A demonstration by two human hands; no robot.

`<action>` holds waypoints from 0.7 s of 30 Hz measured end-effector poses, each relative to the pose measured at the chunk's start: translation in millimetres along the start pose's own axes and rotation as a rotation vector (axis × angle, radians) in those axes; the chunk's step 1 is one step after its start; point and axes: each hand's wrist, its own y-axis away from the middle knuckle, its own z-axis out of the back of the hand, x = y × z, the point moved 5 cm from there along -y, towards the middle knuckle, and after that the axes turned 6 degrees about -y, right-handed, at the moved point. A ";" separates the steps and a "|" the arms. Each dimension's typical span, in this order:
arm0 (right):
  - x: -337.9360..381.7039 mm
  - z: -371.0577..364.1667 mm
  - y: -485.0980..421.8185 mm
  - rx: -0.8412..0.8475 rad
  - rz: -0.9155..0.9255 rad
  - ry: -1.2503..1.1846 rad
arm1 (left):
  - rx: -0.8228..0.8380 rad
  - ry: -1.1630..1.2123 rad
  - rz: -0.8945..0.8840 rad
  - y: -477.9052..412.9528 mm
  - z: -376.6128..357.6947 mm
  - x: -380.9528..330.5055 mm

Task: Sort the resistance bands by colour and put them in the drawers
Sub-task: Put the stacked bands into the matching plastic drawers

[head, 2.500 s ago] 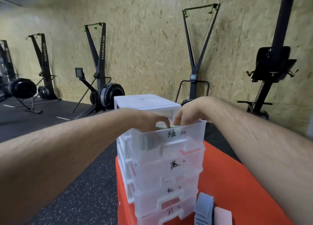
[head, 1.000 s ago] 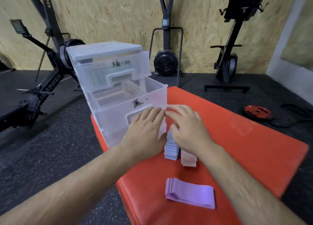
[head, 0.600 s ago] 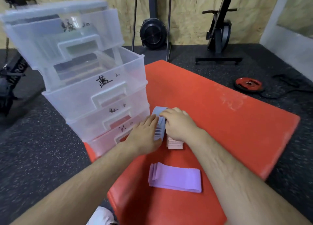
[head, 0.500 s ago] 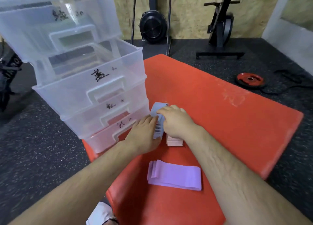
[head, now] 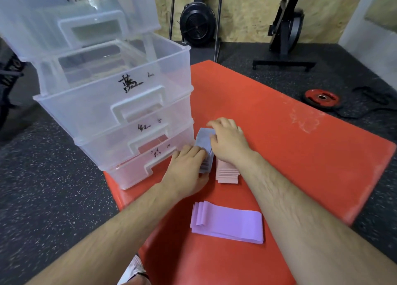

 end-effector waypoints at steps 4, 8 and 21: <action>-6.9 -18.4 -11.4 0.209 -0.096 -0.031 | -0.022 0.049 0.035 4.7 -0.2 -0.7; -7.6 -6.5 -13.5 0.181 -0.123 0.027 | -0.049 0.134 0.084 8.8 1.0 -1.0; 18.5 11.0 -2.4 0.328 -0.104 -0.147 | 0.025 0.189 0.163 20.1 8.4 0.1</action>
